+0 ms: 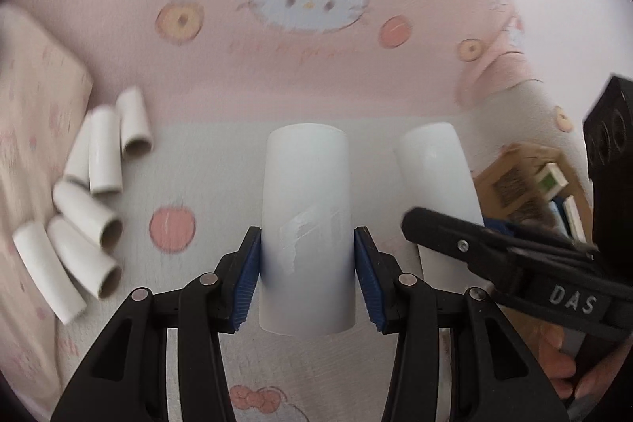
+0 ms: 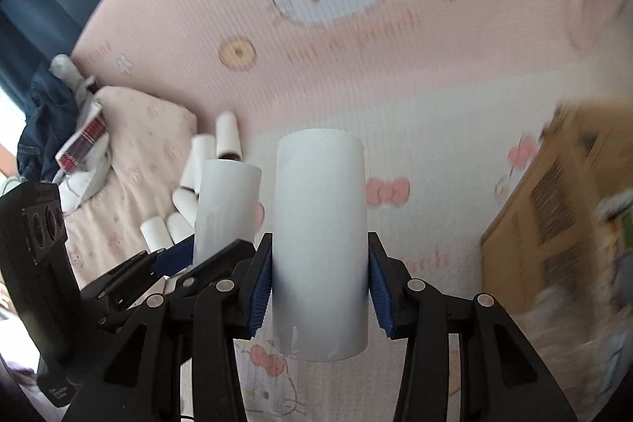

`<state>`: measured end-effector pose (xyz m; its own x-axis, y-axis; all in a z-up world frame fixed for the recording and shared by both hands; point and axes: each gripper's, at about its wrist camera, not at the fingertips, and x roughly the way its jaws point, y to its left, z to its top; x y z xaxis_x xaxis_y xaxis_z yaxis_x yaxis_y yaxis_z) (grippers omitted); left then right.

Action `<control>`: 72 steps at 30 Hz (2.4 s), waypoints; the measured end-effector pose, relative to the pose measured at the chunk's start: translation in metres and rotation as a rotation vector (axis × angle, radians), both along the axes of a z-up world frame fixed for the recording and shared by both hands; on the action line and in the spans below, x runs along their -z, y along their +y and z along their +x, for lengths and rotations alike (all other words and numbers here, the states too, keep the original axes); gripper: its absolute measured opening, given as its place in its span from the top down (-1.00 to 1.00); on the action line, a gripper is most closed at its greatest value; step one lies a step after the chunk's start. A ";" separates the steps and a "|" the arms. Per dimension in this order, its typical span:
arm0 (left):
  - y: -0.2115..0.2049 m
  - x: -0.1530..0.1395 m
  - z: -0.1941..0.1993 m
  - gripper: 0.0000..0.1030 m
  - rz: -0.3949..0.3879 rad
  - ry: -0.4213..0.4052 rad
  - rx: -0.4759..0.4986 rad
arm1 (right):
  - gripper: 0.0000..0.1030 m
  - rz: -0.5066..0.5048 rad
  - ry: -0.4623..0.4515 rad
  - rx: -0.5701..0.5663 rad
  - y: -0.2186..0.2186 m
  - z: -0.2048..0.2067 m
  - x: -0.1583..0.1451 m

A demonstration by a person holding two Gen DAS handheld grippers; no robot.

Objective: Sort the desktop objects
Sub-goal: 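Carry both held white rolls over to the cardboard box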

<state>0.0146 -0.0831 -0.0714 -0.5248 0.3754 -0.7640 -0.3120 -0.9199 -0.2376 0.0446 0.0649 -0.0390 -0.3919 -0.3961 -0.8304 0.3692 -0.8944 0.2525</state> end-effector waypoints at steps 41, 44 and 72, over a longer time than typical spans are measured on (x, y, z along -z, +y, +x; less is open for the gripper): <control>0.234 -0.081 0.029 0.03 -0.073 0.139 0.570 | 0.20 0.069 -0.059 0.092 0.219 -0.013 -0.072; 0.241 -0.077 0.025 0.03 -0.119 0.167 0.606 | 0.20 0.050 -0.143 0.104 0.227 -0.025 -0.056; 0.209 -0.073 -0.009 0.03 -0.180 0.149 0.618 | 0.20 0.274 -0.544 0.054 0.212 -0.082 0.063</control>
